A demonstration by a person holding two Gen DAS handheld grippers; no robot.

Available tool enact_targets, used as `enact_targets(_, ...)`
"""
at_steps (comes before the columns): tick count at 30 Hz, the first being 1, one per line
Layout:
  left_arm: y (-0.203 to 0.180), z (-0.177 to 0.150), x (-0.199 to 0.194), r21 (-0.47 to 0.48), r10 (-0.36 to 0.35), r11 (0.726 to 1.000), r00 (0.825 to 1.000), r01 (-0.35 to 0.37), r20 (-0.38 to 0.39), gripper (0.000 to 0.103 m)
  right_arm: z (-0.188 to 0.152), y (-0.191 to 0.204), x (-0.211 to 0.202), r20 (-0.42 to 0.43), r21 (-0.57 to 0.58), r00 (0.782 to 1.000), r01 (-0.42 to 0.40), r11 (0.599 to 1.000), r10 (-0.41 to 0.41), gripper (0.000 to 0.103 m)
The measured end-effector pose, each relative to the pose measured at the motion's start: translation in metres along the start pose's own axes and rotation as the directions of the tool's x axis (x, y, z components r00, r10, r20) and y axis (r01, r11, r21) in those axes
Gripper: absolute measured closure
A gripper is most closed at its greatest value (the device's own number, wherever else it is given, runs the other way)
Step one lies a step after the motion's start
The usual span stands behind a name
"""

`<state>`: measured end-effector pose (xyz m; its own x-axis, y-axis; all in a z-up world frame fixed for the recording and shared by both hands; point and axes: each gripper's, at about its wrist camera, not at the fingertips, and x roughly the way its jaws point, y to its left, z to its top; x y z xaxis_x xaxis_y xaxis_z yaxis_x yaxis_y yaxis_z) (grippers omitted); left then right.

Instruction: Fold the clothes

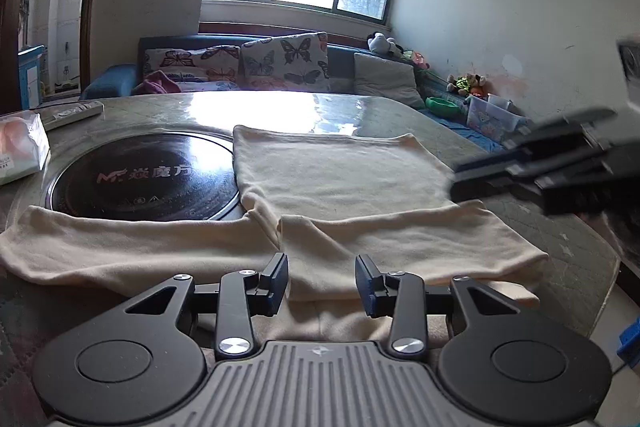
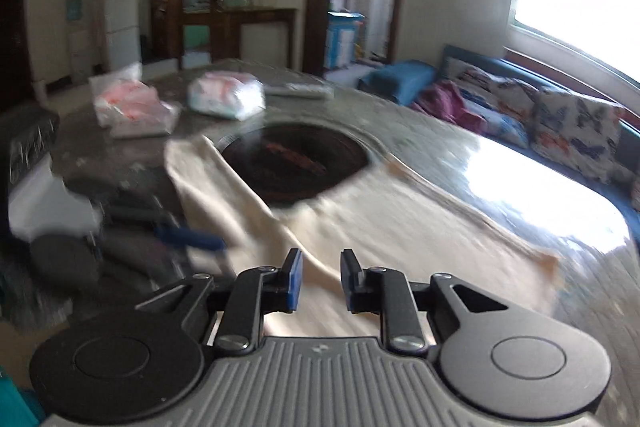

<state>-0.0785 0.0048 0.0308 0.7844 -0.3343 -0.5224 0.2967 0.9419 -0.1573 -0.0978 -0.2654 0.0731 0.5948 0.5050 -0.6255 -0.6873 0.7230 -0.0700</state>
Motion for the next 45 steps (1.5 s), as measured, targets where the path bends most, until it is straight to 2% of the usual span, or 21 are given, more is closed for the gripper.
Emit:
enact_targets(6,0.002,-0.001,0.015,-0.007,0.033,0.999,0.999,-0.034,-0.032,0.066,-0.062,-0.034,-0.019,-0.084,0.148,0.995,0.061,0.987,-0.049,0.083)
enact_targets(11,0.0,-0.004,0.017,0.022,0.068,0.998,0.996,-0.067,-0.061,0.067,-0.092,-0.048,-0.024,-0.104,0.204,0.993,0.07,0.976,-0.049,0.082)
enact_targets(15,-0.002,0.008,0.012,0.028,0.074,0.997,0.997,-0.073,-0.036,0.066,-0.082,-0.055,-0.025,-0.068,0.185,0.996,0.067,0.98,-0.056,0.082)
enact_targets(20,-0.014,0.023,0.026,0.041,0.024,0.999,0.999,-0.023,-0.026,0.066,-0.059,-0.064,-0.006,-0.014,0.159,0.998,0.064,0.985,-0.062,0.082)
enact_targets(27,-0.012,0.02,0.058,0.023,0.029,0.999,0.997,-0.027,-0.077,0.066,-0.067,-0.079,0.024,-0.042,0.205,0.997,0.071,0.976,-0.064,0.082)
enact_targets(32,-0.005,0.021,0.048,-0.007,0.026,1.0,0.999,-0.027,-0.046,0.066,-0.066,-0.077,0.022,-0.037,0.189,0.997,0.073,0.979,-0.067,0.08)
enact_targets(34,0.0,0.021,0.047,-0.022,0.048,0.999,0.998,-0.049,-0.048,0.066,-0.066,-0.076,0.024,-0.043,0.179,0.997,0.076,0.981,-0.07,0.076)
enact_targets(38,0.014,0.018,0.04,-0.071,0.079,0.994,0.996,-0.083,-0.047,0.066,-0.064,-0.073,0.026,-0.051,0.168,0.996,0.083,0.982,-0.075,0.075)
enact_targets(41,0.03,0.017,0.024,-0.1,0.143,0.984,0.989,-0.145,-0.025,0.066,-0.058,-0.067,0.025,-0.049,0.145,0.997,0.073,0.987,-0.066,0.073)
enact_targets(43,0.044,0.016,0.014,-0.13,0.214,0.968,0.977,-0.214,-0.016,0.065,-0.052,-0.061,0.026,-0.047,0.12,0.998,0.057,0.991,-0.052,0.072)
enact_targets(45,0.063,0.015,0.004,-0.17,0.303,0.938,0.953,-0.302,-0.017,0.065,-0.045,-0.052,0.029,-0.045,0.088,0.999,0.035,0.996,-0.031,0.072)
